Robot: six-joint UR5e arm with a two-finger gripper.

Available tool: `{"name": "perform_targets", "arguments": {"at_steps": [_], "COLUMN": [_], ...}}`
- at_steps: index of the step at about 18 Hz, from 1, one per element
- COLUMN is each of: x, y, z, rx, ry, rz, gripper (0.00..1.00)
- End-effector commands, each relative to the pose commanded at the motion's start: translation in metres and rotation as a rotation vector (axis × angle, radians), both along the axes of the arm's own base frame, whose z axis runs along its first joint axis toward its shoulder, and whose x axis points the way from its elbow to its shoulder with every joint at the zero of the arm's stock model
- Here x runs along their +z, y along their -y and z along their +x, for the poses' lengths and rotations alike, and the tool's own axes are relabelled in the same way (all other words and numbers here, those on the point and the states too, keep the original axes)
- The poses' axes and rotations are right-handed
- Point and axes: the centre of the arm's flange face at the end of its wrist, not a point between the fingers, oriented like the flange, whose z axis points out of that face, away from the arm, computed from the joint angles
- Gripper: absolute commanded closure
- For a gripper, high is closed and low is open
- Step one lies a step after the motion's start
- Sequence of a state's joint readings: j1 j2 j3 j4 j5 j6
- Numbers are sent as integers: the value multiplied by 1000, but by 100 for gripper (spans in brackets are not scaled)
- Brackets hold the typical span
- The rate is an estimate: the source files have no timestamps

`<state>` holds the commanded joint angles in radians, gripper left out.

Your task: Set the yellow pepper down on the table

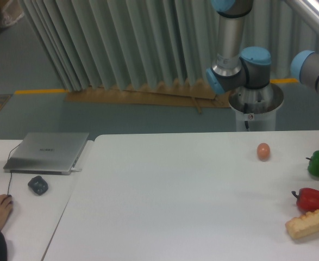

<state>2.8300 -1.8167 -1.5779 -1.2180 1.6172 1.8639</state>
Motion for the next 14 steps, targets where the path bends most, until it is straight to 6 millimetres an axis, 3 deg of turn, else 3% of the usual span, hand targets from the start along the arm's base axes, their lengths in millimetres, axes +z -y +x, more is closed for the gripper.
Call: {"name": "perform_targets", "arguments": {"at_steps": [5, 14], "x": [4, -21], "y": [5, 64], "z": [-1, -20], "rx": [-6, -246], "ry": [-5, 77], "rz": [1, -54], "gripper": [0, 0]}}
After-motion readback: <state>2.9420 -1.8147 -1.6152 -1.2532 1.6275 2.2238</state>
